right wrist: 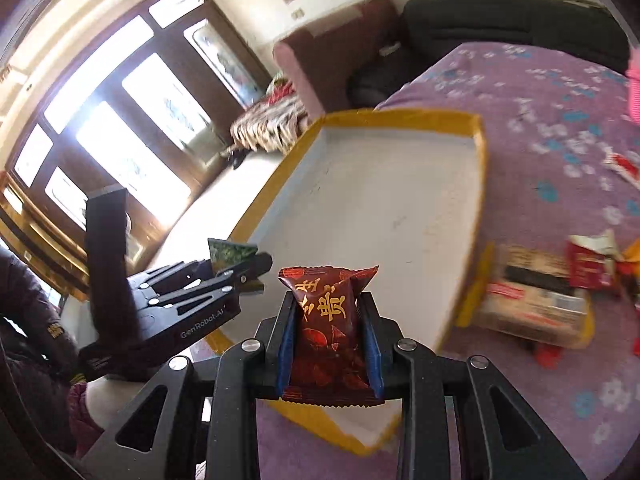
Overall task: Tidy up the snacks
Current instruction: 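Carry both snacks to the yellow tray and open both tools to drop them, then grasp the red Golden Crown wafer with right tool while left tool grasps cracker pack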
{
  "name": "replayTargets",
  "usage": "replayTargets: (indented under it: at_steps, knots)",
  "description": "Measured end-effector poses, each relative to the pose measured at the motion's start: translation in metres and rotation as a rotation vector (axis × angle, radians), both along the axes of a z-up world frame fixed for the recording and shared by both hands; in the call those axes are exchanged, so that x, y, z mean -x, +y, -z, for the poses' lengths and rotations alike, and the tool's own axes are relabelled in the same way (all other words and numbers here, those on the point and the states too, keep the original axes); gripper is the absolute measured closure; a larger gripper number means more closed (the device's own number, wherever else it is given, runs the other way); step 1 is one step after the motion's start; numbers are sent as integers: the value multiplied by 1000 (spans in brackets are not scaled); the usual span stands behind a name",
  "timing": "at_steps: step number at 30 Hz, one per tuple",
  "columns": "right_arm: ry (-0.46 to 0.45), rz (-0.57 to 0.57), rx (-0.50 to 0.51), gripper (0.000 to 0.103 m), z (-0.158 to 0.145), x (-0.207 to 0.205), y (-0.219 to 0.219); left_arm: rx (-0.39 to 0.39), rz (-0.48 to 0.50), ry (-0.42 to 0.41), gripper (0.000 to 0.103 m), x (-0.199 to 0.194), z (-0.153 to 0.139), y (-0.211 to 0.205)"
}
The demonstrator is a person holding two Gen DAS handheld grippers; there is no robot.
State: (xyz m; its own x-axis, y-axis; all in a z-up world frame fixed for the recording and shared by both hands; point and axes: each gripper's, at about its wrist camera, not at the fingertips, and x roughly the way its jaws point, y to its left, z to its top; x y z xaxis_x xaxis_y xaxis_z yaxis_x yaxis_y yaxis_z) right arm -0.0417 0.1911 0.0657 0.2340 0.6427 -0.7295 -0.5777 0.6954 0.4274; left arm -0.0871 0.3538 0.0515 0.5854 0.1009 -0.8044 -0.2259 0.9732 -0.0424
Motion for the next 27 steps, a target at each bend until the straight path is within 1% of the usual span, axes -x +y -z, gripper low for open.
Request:
replayTargets:
  at_steps: [3,4,5,6,8,9,10,11,12,13,14,16,18,19,20,22,24,26,27]
  knots:
    - [21,-16,50,73,21,-2,30,27,-12,-10,73,1,0,9]
    - [26,-21,57,71,24,-3,34,36,-18,-15,72,2,0,12]
    - [32,-28,64,71,28,-2,40,44,-25,-19,70,4,-1,16]
    - [34,-35,65,70,30,-1,43,50,-29,-22,69,6,-2,18]
    - [28,-46,56,64,27,-3,46,78,-29,-36,67,11,-4,22]
    - [24,-50,49,61,22,-4,43,73,-38,-43,66,12,-6,24]
    - [15,-50,29,61,13,-6,36,70,-44,-56,64,15,-9,25]
    - [-2,-41,-3,60,2,-7,24,81,-45,-73,63,18,-12,26]
    - [-15,-29,-20,57,-5,-9,10,90,-48,-86,62,20,-15,27]
    - [-39,3,-34,53,-15,-13,-7,100,-53,-105,62,25,-18,26]
    - [-61,39,-36,51,-20,-17,-22,110,-54,-126,62,29,-22,25]
    - [-112,143,15,50,-25,-32,-59,122,-52,-167,61,37,-31,22]
    - [-146,250,121,48,-18,-51,-86,133,-46,-197,58,44,-37,17]
    - [-155,293,162,48,-12,-62,-97,148,-39,-210,57,46,-40,13]
    - [-153,310,182,48,-8,-69,-102,164,-30,-219,57,47,-43,9]
    - [-147,323,238,48,5,-84,-101,182,-12,-228,57,47,-46,1]
    - [-137,304,292,49,17,-97,-88,178,14,-233,57,48,-50,-12]
    - [-134,273,348,51,28,-99,-73,171,38,-231,55,48,-53,-23]
    - [-149,246,386,53,34,-94,-65,170,55,-229,54,48,-54,-30]
